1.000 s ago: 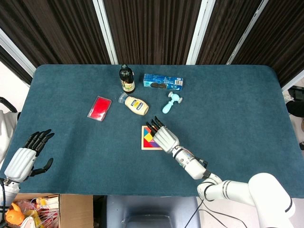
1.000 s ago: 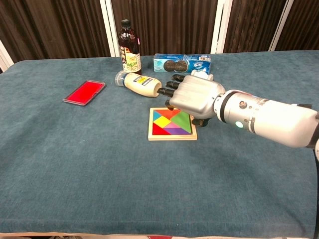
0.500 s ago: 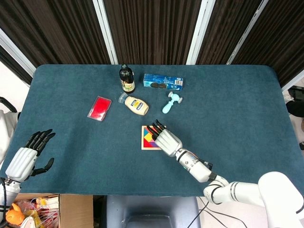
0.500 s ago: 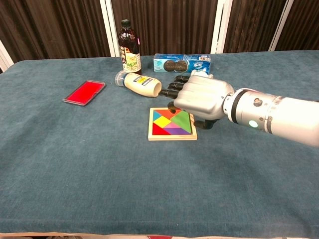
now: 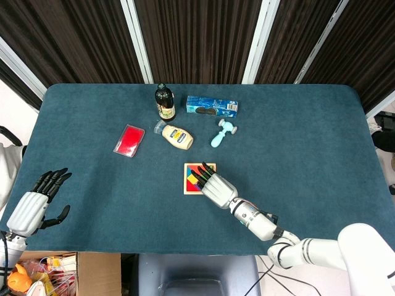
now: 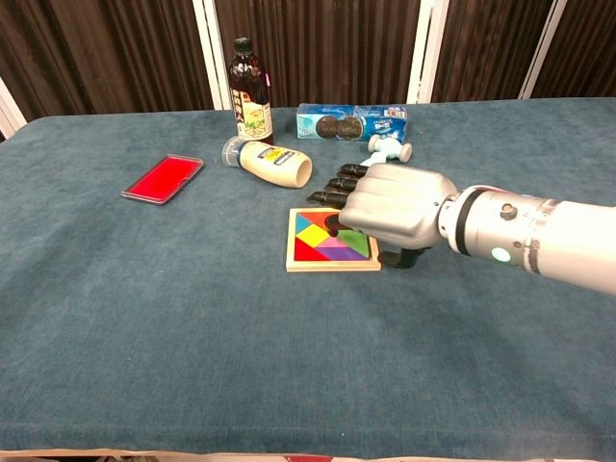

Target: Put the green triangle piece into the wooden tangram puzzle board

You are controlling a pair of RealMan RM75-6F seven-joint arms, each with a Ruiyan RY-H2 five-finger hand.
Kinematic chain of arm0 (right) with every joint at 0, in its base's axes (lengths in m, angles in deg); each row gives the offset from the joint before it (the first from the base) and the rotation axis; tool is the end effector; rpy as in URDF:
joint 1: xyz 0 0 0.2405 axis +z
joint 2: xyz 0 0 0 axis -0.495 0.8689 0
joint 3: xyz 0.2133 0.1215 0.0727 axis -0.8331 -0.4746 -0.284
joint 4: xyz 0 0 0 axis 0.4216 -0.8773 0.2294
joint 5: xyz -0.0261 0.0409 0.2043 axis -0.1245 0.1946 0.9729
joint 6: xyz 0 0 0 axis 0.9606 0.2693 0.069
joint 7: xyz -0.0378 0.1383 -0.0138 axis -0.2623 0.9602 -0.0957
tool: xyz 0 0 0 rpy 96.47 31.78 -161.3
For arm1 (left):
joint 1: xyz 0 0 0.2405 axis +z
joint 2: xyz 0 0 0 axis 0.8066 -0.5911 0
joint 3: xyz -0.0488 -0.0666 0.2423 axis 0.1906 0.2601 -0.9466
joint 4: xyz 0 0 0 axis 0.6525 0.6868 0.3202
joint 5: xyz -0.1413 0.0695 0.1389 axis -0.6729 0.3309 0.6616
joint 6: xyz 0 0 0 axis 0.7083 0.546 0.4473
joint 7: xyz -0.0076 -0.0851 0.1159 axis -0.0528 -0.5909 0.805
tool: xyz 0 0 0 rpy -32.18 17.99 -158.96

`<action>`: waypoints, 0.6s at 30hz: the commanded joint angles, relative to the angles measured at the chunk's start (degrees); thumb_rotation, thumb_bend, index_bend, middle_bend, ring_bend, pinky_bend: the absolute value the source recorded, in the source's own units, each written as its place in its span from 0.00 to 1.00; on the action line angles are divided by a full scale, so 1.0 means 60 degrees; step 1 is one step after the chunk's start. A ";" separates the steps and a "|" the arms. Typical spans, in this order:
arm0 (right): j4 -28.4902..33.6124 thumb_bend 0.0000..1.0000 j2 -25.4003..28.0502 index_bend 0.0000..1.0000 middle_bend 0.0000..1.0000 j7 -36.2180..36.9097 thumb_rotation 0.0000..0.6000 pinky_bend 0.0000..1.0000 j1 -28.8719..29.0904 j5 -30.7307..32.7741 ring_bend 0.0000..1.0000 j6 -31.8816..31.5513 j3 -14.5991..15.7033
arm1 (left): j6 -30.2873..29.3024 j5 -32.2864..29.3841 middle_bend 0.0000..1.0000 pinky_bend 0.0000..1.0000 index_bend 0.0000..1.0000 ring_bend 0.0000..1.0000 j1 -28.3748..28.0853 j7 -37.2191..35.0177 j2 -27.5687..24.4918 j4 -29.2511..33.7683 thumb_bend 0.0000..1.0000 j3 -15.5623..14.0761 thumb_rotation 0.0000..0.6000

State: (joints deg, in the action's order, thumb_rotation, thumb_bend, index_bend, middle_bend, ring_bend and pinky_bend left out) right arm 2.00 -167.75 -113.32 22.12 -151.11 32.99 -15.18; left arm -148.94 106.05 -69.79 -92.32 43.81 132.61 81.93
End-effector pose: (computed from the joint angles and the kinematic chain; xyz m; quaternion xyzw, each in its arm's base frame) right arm -0.1215 -0.3339 -0.0697 0.8896 -0.0116 0.2131 0.4038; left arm -0.2939 0.2269 0.1536 -0.6623 -0.3991 -0.4522 0.4446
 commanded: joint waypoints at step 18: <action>0.0165 0.50 0.0143 0.39 0.00 -0.0159 1.00 0.00 -0.0181 0.0048 0.00 0.0009 0.0186 | 0.0053 -0.0030 0.00 0.03 0.00 0.00 -0.0020 0.0056 0.0008 0.0034 0.46 0.0010 1.00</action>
State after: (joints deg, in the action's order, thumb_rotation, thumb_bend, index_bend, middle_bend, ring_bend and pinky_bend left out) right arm 2.96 -166.93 -114.23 21.06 -150.84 33.07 -14.07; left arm -148.63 105.88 -69.91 -91.99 43.85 132.81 81.99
